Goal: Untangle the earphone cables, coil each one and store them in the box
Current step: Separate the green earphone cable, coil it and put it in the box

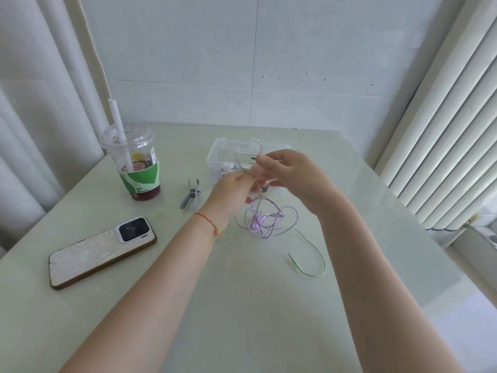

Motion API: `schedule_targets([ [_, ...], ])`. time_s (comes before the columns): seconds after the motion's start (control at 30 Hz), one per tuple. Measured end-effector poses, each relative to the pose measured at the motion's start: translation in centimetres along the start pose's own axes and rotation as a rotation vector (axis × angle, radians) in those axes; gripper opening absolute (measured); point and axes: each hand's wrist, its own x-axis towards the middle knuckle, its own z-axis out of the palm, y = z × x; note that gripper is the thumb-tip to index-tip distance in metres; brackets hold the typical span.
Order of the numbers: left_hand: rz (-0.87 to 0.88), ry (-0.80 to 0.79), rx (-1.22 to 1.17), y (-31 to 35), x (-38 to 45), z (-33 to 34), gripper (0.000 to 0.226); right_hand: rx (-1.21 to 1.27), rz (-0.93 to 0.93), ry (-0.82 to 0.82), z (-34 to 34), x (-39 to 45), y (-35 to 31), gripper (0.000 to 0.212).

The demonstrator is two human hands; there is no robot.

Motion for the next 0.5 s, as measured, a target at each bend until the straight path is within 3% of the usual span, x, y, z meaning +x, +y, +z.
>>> schedule_targets([
  [0.1, 0.057, 0.124, -0.05, 0.0, 0.2, -0.7, 0.035, -0.008, 0.058, 0.025, 0.6, -0.1, 0.4, 0.047],
  [0.17, 0.049, 0.094, -0.136, 0.1, 0.2, -0.8, 0.037, -0.07, 0.014, 0.034, 1.1, -0.2, 0.4, 0.038],
  [0.3, 0.009, 0.026, -0.327, 0.6, 0.0, -0.9, 0.044, -0.269, -0.049, -0.1, 1.8, -0.6, 0.3, 0.004],
  [0.43, 0.024, 0.065, -0.469, 1.5, 0.2, -2.2, 0.044, -0.787, 0.03, -0.283, 1.0, -0.5, 0.9, 0.014],
  [0.5, 0.021, 0.049, -0.526, 1.4, 0.2, -2.4, 0.043, -0.863, 0.009, -0.177, 0.8, -0.3, 1.2, 0.019],
])
